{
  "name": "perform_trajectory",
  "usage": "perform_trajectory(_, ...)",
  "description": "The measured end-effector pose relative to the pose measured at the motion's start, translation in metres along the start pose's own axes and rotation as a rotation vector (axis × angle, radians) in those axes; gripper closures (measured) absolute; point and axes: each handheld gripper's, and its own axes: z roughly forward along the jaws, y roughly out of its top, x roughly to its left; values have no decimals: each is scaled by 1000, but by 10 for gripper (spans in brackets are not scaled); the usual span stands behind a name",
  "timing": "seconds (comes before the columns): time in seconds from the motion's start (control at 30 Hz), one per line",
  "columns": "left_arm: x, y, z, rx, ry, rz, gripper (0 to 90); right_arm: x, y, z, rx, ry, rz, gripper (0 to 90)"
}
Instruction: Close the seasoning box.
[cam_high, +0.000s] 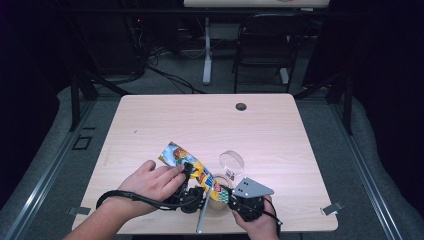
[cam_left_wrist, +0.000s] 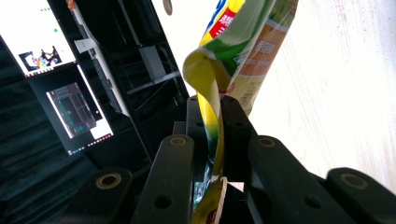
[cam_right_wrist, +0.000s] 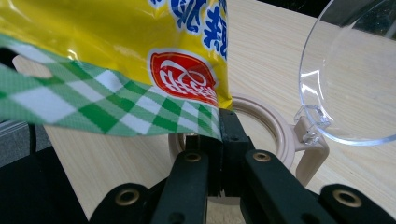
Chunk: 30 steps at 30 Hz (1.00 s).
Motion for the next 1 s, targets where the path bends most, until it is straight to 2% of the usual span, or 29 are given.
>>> perform_trajectory(0.4,-6,-6,4,-14,-17,-65,841,0,0,0,1,-2,-5,897)
perform_trajectory(0.47,-8,-7,5,-23,-20,-90,841,0,0,0,0,0,-6,897)
perform_trajectory(0.6,-10,-9,6,-26,-27,-110,840,1,0,0,-5,-1,-4,897)
perform_trajectory(0.63,-12,-10,6,-29,-31,-135,840,0,0,0,-4,-1,-4,897)
perform_trajectory(0.67,-12,-10,7,-32,-31,-132,841,0,0,0,-6,-1,-4,897)
perform_trajectory(0.77,-15,-13,8,-38,-37,-170,841,1,0,0,-13,2,1,897)
perform_trajectory(0.8,-14,-13,8,-40,-34,-161,841,1,0,0,-14,0,1,897)
perform_trajectory(1.0,-17,-16,9,-49,-43,-209,842,1,1,0,-15,0,-3,897)
